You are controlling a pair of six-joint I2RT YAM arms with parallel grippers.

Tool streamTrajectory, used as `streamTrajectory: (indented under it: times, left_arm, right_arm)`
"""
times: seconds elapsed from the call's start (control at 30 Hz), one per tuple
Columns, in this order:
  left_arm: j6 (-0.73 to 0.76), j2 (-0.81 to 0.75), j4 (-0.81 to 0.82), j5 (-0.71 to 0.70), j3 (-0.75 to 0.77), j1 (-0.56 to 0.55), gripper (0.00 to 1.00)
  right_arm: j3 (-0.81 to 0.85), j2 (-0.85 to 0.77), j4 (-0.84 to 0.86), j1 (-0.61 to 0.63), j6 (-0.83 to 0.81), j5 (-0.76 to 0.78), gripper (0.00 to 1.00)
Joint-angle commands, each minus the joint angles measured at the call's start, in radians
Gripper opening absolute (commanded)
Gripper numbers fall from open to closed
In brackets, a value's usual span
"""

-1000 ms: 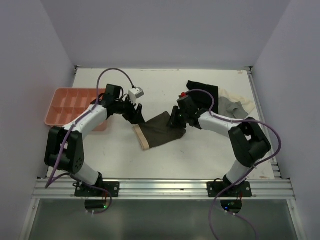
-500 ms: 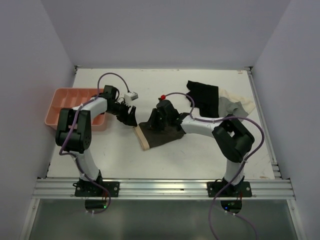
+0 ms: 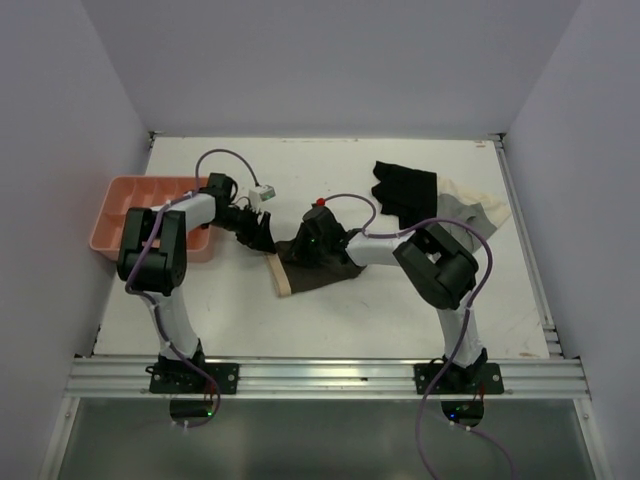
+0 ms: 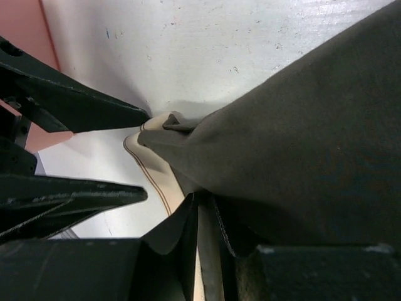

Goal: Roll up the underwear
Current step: Fold the underwear

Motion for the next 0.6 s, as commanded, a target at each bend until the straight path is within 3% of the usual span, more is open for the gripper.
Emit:
streamTrajectory:
  times: [0.0,0.33,0.57]
  left_arm:
    - [-0.009,0.079,-0.017,0.014,0.011,0.003,0.56]
    - [-0.052,0.143,-0.037,0.081,0.044,0.011,0.41]
    - [-0.054,0.016,0.035,0.086,0.003,0.029,0.33]
  right_arm:
    - [-0.026,0.058,-0.078,0.003,-0.009,0.036,0.17]
    - [-0.051,0.070,-0.086,-0.004,-0.057,0.011,0.15]
    - [-0.069,0.063,-0.083,-0.020,-0.090,0.001,0.13]
